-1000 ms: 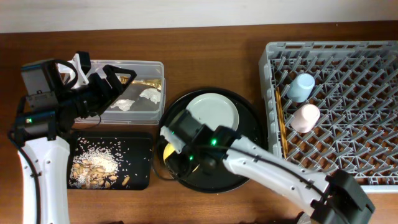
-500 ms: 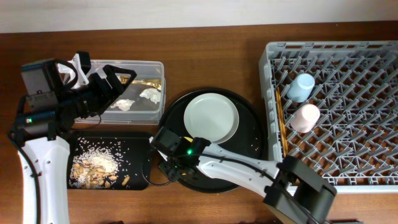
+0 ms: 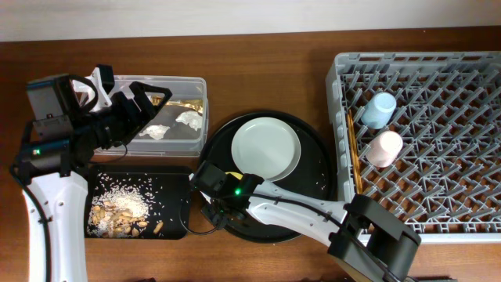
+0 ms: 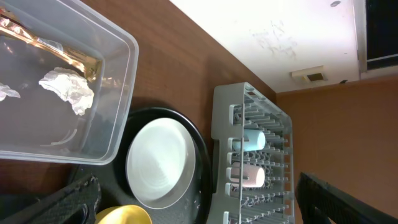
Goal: Sort waste into correct bins and load items into the dishwasher rack
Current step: 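Reach the right gripper to the yellow bowl and grasp its rim, then lift the yellow bowl and carry it over the rack, then lower the yellow bowl into the rack's top corner and release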
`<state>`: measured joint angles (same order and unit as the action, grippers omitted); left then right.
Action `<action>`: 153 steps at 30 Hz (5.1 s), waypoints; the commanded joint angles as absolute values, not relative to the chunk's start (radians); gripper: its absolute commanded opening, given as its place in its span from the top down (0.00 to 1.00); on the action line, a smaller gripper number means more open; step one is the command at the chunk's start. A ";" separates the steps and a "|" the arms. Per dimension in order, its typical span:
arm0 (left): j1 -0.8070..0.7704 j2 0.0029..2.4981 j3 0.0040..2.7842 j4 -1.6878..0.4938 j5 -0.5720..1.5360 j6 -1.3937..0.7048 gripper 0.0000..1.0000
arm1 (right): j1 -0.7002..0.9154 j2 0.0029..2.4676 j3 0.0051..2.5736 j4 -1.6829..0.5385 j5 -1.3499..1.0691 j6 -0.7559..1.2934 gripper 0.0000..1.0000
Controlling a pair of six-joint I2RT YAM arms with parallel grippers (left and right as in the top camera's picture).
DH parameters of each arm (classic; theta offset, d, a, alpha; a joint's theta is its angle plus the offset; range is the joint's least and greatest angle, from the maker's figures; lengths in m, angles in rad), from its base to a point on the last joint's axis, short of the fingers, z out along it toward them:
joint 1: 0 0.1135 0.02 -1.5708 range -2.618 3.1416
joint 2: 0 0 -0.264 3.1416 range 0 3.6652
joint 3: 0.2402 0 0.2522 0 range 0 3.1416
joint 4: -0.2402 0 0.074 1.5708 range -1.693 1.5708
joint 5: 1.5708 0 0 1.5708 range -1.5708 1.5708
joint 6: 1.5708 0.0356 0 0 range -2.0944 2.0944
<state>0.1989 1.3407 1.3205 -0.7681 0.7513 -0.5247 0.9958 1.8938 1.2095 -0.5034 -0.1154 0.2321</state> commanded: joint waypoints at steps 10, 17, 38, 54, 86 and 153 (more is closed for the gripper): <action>0.204 1.340 1.328 -0.769 0.759 -0.530 0.01 | 1.001 1.798 1.222 -0.525 -0.100 0.230 0.96; 0.204 1.340 1.328 -0.769 0.759 -0.530 0.01 | 0.955 1.592 1.247 -0.634 -0.100 0.230 0.96; 0.204 1.340 1.328 -0.769 0.759 -0.530 0.01 | -0.154 0.970 1.248 -0.800 -0.447 0.214 0.96; 0.204 1.340 1.328 -0.769 0.759 -0.530 0.01 | -0.594 1.554 1.248 -0.015 -1.287 0.447 0.96; 0.204 1.340 1.328 -0.769 0.759 -0.530 0.01 | -0.786 1.853 1.248 0.386 -1.441 0.582 0.96; 0.204 1.340 1.328 -0.769 0.759 -0.530 0.01 | -0.605 2.018 1.248 0.465 -1.290 0.577 0.96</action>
<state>0.1989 1.3407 1.3205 -0.7704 0.7513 -0.5243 -0.6205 1.9903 1.2362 0.4610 -1.2831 0.5945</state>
